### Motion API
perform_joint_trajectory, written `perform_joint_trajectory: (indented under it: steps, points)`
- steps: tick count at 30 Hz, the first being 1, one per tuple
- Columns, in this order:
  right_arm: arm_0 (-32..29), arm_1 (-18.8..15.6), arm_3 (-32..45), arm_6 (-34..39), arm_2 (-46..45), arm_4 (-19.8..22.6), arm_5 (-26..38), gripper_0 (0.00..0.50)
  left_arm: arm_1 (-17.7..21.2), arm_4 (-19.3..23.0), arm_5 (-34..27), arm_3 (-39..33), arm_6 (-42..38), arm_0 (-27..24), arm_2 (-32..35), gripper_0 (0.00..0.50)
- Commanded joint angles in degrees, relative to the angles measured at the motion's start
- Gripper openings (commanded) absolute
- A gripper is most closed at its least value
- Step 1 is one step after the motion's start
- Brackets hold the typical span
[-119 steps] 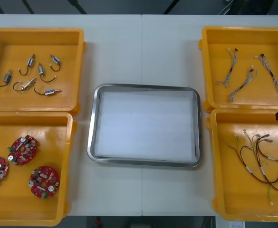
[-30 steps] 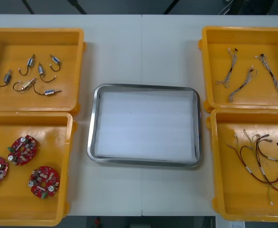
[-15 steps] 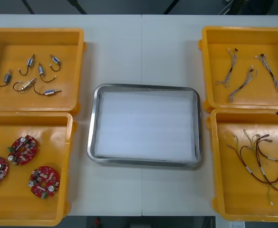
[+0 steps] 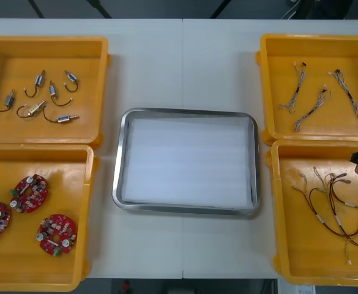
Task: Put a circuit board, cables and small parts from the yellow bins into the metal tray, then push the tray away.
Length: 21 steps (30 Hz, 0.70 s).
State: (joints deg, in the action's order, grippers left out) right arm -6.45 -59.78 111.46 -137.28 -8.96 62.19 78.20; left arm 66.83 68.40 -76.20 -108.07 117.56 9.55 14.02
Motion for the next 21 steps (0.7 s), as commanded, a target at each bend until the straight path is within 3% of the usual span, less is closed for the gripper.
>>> perform_joint_trajectory:
  steps: [1, 21]
  points:
    - [-1.28, -4.21, 1.48, -4.40, 1.40, 0.13, -3.41, 0.500, 2.96, -1.16, 2.28, -0.12, -1.55, 3.37, -2.07, 0.500]
    - [-0.84, -5.26, -6.43, -6.42, 12.92, -1.36, -16.50, 0.500, 2.52, -3.62, 10.19, -0.03, -5.77, 5.13, -8.66, 0.500]
